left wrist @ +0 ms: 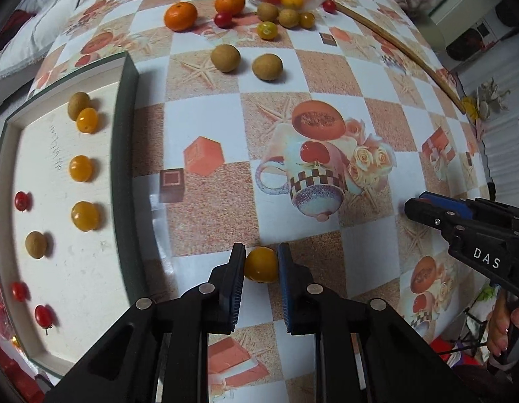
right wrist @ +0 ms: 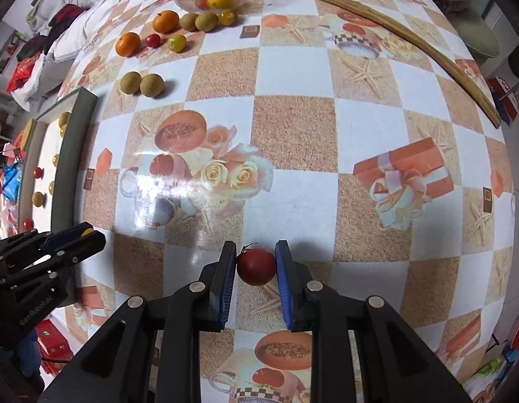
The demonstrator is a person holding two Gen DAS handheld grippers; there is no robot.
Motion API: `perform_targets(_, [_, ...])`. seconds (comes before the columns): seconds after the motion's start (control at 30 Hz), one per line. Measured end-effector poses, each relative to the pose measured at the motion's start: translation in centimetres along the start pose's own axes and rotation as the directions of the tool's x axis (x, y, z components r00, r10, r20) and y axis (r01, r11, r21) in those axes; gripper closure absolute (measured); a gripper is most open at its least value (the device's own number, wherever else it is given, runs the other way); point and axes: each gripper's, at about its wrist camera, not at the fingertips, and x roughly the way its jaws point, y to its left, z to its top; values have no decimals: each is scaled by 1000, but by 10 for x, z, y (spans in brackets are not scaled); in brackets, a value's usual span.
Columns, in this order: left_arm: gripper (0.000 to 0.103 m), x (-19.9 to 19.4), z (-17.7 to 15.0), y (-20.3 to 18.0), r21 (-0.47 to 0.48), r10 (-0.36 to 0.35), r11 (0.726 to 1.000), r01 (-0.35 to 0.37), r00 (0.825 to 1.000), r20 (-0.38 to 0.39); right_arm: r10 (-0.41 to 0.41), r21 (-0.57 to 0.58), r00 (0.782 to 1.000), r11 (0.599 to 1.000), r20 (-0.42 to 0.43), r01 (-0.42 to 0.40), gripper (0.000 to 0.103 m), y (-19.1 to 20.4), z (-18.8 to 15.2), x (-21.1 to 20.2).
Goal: Organize fruits
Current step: 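Carry both tomatoes into the white tray and open both tools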
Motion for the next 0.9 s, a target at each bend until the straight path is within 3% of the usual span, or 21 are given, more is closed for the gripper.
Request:
perform_targets(0.5, [82, -43, -13, 52, -125, 25, 992, -14, 996, 87, 60, -128, 998, 990, 0, -59, 77, 68, 18, -23])
perform_targets(0.9, [82, -63, -37, 126, -293, 102, 954, -63, 987, 123, 121, -290, 992, 949, -29, -124, 77, 164, 40, -18])
